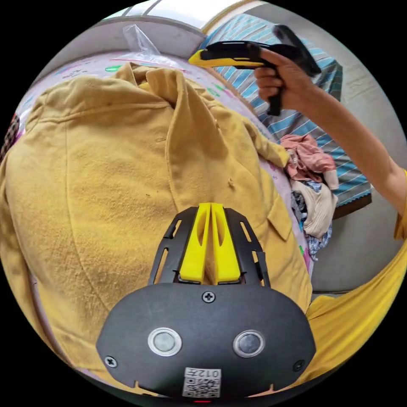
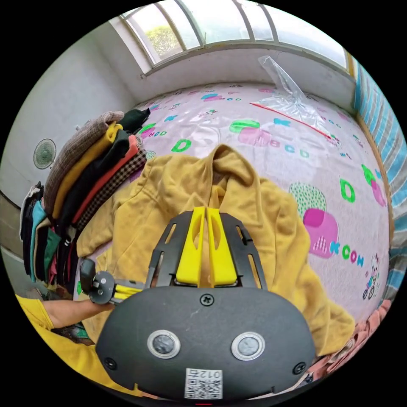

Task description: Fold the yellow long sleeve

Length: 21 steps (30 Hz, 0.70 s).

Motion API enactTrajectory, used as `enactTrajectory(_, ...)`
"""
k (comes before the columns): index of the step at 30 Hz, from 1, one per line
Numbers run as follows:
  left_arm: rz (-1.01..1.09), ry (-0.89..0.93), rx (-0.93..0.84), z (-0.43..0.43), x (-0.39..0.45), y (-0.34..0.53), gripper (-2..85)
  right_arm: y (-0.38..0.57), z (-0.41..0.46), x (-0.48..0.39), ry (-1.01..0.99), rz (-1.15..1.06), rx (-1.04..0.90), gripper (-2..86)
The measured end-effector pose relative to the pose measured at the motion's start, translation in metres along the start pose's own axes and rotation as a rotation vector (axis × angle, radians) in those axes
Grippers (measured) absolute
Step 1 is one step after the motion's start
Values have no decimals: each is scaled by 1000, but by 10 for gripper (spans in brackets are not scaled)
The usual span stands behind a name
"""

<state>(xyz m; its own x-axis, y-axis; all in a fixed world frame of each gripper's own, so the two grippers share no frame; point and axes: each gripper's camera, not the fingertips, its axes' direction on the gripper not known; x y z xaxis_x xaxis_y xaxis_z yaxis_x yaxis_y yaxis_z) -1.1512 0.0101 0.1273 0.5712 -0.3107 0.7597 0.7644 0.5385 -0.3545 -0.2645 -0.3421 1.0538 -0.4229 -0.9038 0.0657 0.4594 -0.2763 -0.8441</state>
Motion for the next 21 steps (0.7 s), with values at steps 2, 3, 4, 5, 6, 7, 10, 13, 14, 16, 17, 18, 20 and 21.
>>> enactTrajectory(2,-61,155,25,-4,-24,7,2,-31,31,5,4,-34,-35,30)
enactTrajectory(3,-96,238,31,-4,-37,10,2,-49,55,8,12,-61,-73,39)
enactTrajectory(4,-91,240,37,-7,-38,12,3,-63,80,11,19,-79,-105,49)
enactTrajectory(5,-83,228,32,-7,-37,12,3,-69,92,12,14,-89,-125,52)
enactTrajectory(6,-78,222,25,-8,-36,12,3,-78,118,14,-4,-101,-171,59)
enactTrajectory(7,-87,245,32,-10,-40,14,3,-83,142,16,-15,-105,-217,56)
enactTrajectory(10,-93,279,46,-14,-46,18,4,-90,186,10,-30,-181,-322,30)
enactTrajectory(13,-89,284,46,-16,-47,20,3,-122,188,11,-85,-197,-292,21)
enactTrajectory(14,-89,283,46,-17,-47,20,3,-132,184,16,-101,-167,-266,20)
enactTrajectory(16,-93,276,48,-18,-47,21,4,-171,169,49,-222,47,-152,17)
enactTrajectory(17,-94,274,48,-18,-47,22,4,-177,169,57,-247,104,-141,17)
enactTrajectory(18,-94,277,47,-18,-47,22,4,-185,178,69,-276,195,-156,17)
enactTrajectory(20,-96,279,49,-19,-46,23,4,-185,203,71,-298,230,-201,20)
enactTrajectory(21,-96,275,47,-19,-46,23,4,-179,223,68,-326,226,-226,23)
